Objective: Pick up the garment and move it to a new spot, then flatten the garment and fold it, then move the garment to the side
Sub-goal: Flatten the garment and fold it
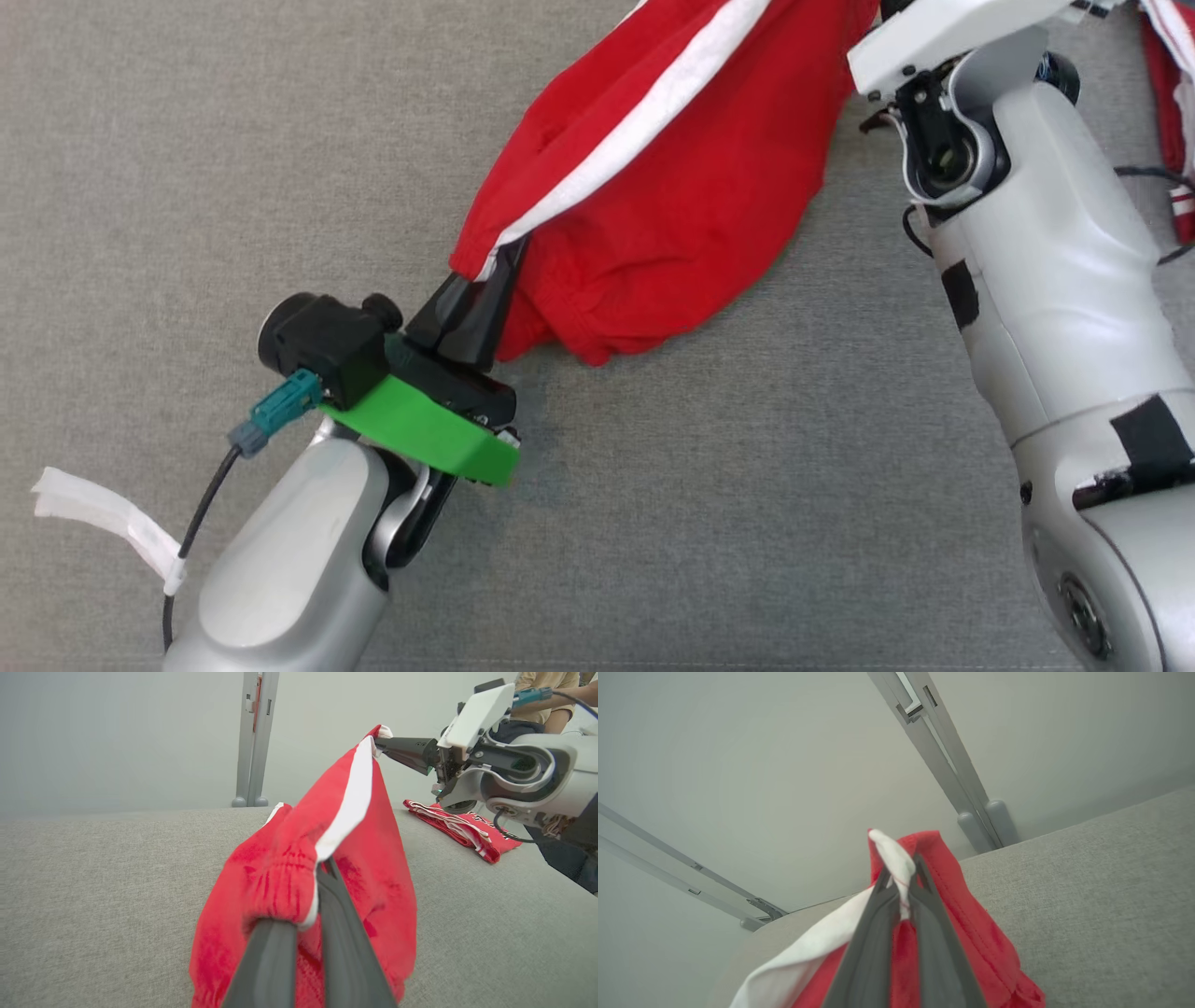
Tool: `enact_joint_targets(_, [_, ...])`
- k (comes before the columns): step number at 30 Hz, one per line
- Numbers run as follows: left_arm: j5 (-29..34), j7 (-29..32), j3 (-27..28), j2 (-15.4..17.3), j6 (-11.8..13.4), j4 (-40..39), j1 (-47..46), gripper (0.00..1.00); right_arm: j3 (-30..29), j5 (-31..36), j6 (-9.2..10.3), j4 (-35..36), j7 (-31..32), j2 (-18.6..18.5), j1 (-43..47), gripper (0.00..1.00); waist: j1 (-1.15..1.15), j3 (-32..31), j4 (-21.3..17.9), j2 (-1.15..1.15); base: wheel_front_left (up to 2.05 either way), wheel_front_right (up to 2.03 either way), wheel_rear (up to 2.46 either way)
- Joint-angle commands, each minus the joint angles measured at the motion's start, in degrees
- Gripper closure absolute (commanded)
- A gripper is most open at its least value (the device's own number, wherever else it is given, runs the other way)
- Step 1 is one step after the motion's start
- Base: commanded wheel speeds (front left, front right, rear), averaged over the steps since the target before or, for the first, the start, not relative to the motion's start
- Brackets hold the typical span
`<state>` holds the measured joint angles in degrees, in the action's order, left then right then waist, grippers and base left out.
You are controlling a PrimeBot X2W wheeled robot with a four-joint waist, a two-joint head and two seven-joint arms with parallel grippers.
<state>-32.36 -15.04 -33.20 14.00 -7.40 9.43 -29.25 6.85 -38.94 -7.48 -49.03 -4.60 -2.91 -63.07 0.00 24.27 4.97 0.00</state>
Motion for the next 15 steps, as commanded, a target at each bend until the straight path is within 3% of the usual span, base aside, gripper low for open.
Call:
enact_joint_targets(1, [-0.5,-0.2,0.2,-0.3,-0.1,0.5,-1.4,1.0,0.7,0.0,-0.01,-2.4,-0.8,-0.1,-1.8,1.0,0.0,3.7,3.6,0.0,0.0,0.0,0.0])
enact_joint_targets(11, [-1.3,-0.2,-1.2,-1.9,-0.1,2.8,-4.1,1.0,7.9,-1.3,-0.01,-17.4,-4.5,-0.1,-10.8,1.0,0.0,5.9,6.0,0.0,0.0,0.0,0.0])
enact_joint_targets(13, [-1.5,-0.2,-1.0,-2.2,-0.1,3.3,-4.4,0.96,9.1,-1.7,-0.01,-19.0,-5.3,-0.1,-11.7,0.54,0.0,6.1,6.1,0.0,0.0,0.0,0.0])
enact_joint_targets(14, [-1.3,-0.2,-1.0,-2.4,-0.1,3.6,-4.5,0.29,9.8,-2.1,-0.01,-19.5,-5.3,-0.1,-12.0,0.0,0.0,6.1,6.1,0.0,0.0,0.0,0.0])
enact_joint_targets(15, [-1.0,-0.2,-0.8,-2.5,-0.1,3.7,-4.6,0.0,10.5,-2.3,-0.01,-19.8,-5.3,-0.1,-12.3,0.0,0.0,6.1,6.2,0.0,0.0,0.0,0.0])
